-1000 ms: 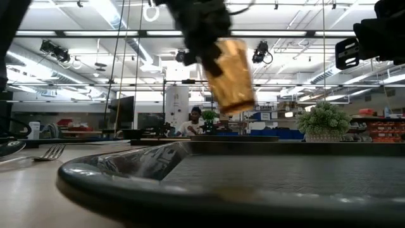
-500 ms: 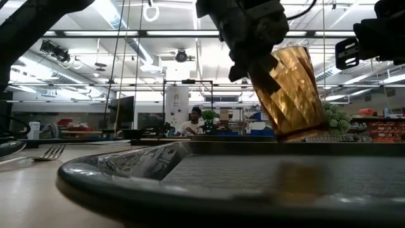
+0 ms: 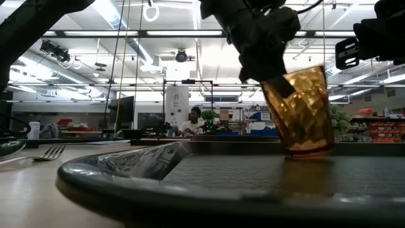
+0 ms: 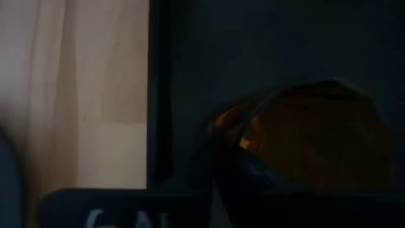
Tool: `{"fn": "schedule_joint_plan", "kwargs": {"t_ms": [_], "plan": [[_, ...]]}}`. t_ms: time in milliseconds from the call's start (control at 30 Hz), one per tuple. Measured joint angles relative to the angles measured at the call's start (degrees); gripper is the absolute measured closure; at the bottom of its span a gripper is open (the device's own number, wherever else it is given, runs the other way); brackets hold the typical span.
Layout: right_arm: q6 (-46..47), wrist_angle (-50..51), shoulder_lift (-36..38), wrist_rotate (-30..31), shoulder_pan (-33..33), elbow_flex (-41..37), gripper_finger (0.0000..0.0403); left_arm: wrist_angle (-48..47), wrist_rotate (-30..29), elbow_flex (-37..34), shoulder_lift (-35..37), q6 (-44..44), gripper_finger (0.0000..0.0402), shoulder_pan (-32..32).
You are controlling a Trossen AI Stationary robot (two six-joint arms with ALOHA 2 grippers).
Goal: Pick and place plate/cup/fork/spoon on tray
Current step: Put the brown cup on the black tray
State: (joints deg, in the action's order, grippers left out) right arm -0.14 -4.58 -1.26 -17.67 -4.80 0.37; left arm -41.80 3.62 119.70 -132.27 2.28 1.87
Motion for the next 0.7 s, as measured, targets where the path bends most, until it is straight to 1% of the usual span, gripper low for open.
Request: {"fn": "schedule_joint_plan", "kwargs": {"t_ms": [233,367,500,700], "plan": [[-0.01,-0.02,0.00,0.00,-0.01,0.01,0.0357,1.89,0.07,-0.04,0.07,-1.78,0.0306,0.30],[-0.02,-0.02,0.00,0.00,0.00,-0.01,0.0357,1.52,0.04,0.09,1.96,-3.18,0.0284,-0.48],[0.00,-0.02,0.00,0.00,-0.01,0.00,0.0357,-4.26,0.04,0.79,5.35,-6.66,0.0274,-1.11],[0.00,-0.02,-0.02,0.02,0.00,-0.01,0.0357,-15.61,0.10,0.79,7.42,-7.90,0.0281,-1.39]]}}
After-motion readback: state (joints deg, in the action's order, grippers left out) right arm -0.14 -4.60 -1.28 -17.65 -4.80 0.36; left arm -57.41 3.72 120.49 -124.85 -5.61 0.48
